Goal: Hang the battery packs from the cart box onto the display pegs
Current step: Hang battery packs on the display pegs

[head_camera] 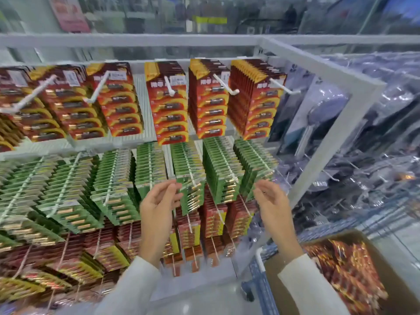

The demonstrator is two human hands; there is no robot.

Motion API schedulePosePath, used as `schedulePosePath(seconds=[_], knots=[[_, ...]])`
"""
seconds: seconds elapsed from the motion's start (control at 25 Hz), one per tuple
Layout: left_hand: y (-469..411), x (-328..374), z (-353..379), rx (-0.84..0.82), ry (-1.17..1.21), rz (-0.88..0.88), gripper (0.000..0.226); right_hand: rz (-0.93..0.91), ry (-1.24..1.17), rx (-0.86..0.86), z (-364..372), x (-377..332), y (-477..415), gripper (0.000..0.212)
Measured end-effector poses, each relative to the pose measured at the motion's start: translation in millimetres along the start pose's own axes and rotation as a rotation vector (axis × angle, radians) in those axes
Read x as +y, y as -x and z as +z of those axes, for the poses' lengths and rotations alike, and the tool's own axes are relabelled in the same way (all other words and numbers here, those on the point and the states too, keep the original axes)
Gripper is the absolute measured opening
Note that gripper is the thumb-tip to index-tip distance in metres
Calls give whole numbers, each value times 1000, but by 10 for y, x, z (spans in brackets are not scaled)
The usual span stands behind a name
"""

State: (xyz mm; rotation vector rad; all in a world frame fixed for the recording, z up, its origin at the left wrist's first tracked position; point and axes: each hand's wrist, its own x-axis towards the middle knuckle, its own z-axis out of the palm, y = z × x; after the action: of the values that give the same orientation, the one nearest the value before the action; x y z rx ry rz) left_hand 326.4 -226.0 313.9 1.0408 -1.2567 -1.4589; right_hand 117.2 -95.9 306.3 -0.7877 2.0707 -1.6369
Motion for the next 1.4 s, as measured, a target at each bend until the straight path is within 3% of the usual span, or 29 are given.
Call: schedulePosePath(seconds=[0.28, 0.48, 0.72, 0.88, 1.16, 1.24, 1.4], knots=[[637, -934, 419, -160, -118, -189, 17, 264, 30, 215, -885, 1068, 825, 17], [1092, -1531, 1031, -304, -221, -302, 14, 457, 41, 317, -1676, 1714, 1241, 27], [1579, -2062, 1981, -439, -376, -368, 13, 611, 34, 332, -2646, 2247, 1413, 22], [1741, -2395, 2614, -568, -633, -315, 17, 699, 18, 316, -3193, 2581, 1439, 22], [1516, -3331, 3520, -770, -983, -431, 28, 836, 35, 301, -3467, 2983, 1493, 18], [1459, -3637, 3670, -783, -1097, -392, 34, 873, 3, 309, -3440, 3042, 1493, 18], [1353, -4131, 3881, -962, -1319, -327, 45, 971, -108, 392, -3399, 3114, 1327, 18]])
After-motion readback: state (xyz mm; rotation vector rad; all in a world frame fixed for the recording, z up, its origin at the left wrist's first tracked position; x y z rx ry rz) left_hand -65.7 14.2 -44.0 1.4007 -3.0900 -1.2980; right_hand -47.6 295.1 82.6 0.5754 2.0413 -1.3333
